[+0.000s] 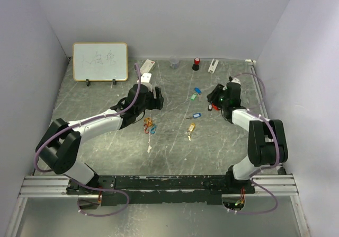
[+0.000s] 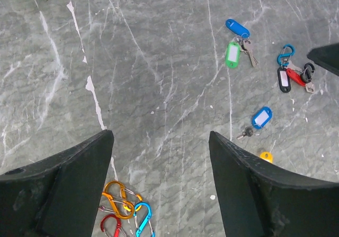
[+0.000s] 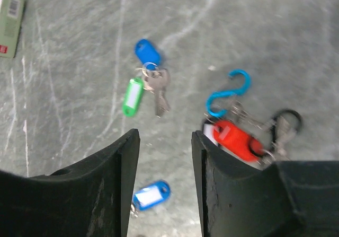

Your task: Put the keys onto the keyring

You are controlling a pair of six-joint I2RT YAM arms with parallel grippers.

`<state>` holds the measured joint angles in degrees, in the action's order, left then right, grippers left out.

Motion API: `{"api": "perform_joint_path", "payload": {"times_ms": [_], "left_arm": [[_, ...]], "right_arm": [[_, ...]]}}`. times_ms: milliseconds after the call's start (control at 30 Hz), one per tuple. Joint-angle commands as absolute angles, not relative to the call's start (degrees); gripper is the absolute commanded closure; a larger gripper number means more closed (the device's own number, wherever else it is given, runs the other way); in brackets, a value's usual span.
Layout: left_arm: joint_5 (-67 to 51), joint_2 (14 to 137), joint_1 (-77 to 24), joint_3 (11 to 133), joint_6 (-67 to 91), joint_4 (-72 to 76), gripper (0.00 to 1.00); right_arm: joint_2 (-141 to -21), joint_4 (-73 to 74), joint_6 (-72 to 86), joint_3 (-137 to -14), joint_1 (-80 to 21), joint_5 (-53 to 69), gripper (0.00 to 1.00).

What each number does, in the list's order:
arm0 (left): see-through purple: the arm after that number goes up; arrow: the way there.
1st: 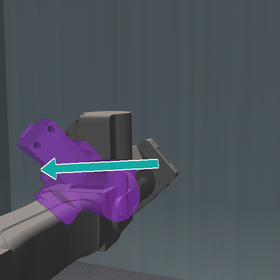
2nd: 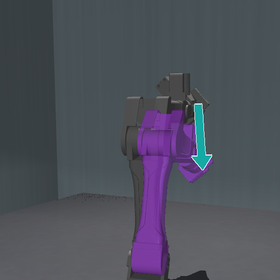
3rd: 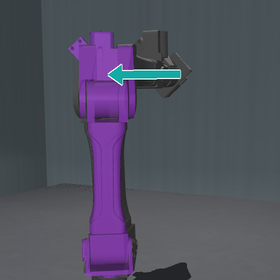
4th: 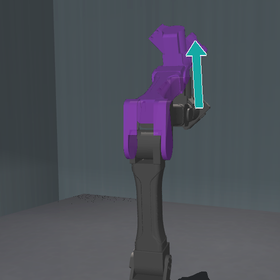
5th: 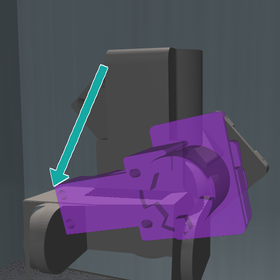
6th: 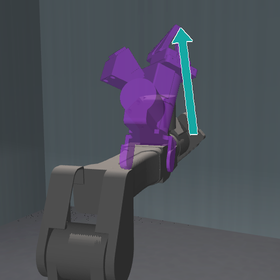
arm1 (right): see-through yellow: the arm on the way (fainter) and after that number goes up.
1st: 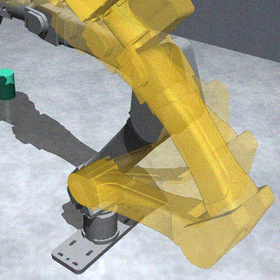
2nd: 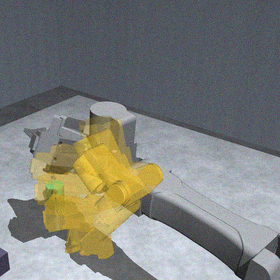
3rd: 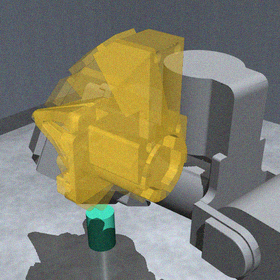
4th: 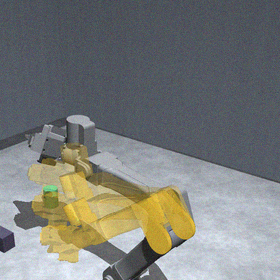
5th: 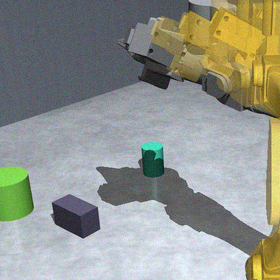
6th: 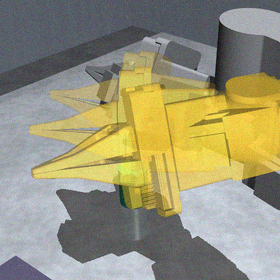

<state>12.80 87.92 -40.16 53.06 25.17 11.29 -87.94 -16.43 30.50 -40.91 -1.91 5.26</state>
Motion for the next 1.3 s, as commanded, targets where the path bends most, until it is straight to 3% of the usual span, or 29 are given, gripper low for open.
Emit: {"api": "perform_joint_path", "payload": {"times_ms": [0,67,233,733,1267], "left_arm": [[11.6,88.3,-40.1,54.4,25.7,12.3,0.14],[11.5,88.1,-40.1,54.4,25.5,12.1,0.05],[11.8,87.2,-40.0,53.7,25.3,11.7,0.0],[12.4,86.3,-40.0,53.4,25.1,11.0,0.0],[12.1,86.0,-39.6,53.1,25.0,11.5,0.0]], "right_arm": [[-93.1,-17.1,26.8,-47.3,-4.9,7.0,0.54],[-96.0,-16.9,26.8,-49.7,-5.4,8.1,0.54],[-102.1,-16.6,26.9,-54.8,-5.8,10.0,0.54],[-113.2,-13.5,25.1,-65.5,-6.2,10.3,0.52],[-118.1,-14.5,26.3,-65.8,-7.3,13.5,0.52]]}}
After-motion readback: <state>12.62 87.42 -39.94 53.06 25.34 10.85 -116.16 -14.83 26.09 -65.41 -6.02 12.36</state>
